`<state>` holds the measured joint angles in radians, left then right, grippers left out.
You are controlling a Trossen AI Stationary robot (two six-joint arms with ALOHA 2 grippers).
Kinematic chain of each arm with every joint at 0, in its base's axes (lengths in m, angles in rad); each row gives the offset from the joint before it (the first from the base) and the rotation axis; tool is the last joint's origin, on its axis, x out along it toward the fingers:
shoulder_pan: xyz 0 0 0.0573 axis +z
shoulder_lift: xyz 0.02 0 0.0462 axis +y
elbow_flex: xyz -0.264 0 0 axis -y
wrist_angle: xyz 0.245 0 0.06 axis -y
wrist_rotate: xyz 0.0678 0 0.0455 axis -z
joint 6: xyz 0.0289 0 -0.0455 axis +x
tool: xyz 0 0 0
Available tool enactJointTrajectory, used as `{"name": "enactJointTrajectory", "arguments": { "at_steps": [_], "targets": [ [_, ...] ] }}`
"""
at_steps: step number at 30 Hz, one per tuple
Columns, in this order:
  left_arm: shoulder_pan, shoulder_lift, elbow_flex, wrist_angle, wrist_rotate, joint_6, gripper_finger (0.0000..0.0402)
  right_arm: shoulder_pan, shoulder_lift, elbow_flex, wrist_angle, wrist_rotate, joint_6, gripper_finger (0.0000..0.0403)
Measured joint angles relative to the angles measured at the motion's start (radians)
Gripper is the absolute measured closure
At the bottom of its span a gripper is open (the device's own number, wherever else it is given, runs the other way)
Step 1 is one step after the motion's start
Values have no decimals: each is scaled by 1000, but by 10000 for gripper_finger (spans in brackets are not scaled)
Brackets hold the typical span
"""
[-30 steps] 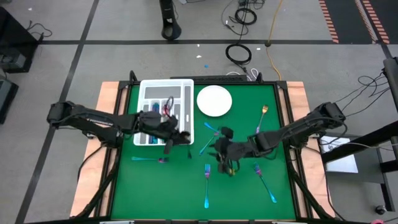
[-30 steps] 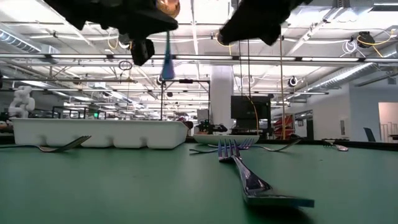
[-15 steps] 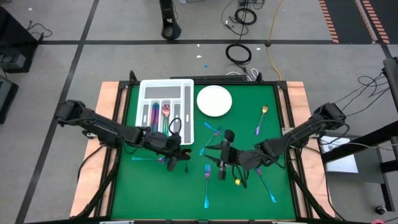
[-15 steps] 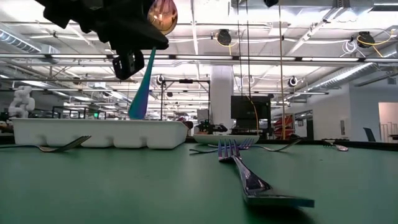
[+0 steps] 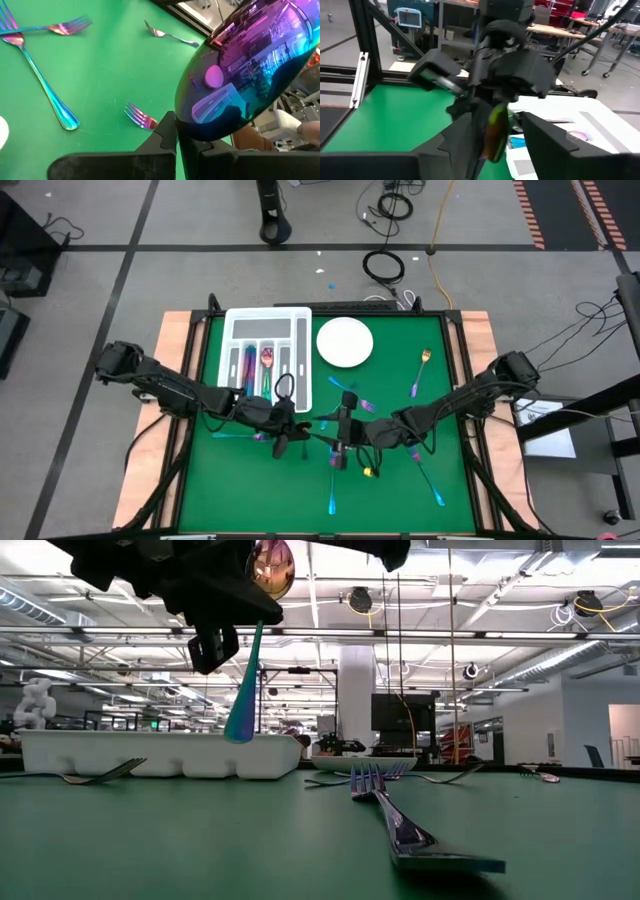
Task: Sort silverware
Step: Put the blue spoon into the silverware tray
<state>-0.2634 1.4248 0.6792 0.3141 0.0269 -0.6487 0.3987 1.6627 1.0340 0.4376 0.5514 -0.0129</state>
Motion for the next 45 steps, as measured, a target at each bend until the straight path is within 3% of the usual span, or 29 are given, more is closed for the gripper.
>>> {"name": "enactJointTrajectory", "arguments": {
  "at_steps": [8,13,18,23,29,33,37,45],
  "targets": [
    [-1,26,0,26,0,8,400,-22,13,0,-2,-8,55,223],
    [-1,26,0,50,1,9,400,-45,44,0,9,-101,83,222],
    [-1,26,0,66,1,10,400,-60,74,0,39,-78,89,229],
    [-1,26,0,66,1,30,400,-72,89,0,58,-53,105,273],
    [0,26,0,65,0,35,400,-70,89,0,61,-61,105,390],
    [0,26,0,63,-2,36,400,-68,87,0,57,-51,128,399],
    [1,26,2,75,-21,37,399,-51,65,0,33,27,129,401],
    [-1,26,1,61,-59,56,346,-24,41,0,23,128,126,402]
  ]
}}
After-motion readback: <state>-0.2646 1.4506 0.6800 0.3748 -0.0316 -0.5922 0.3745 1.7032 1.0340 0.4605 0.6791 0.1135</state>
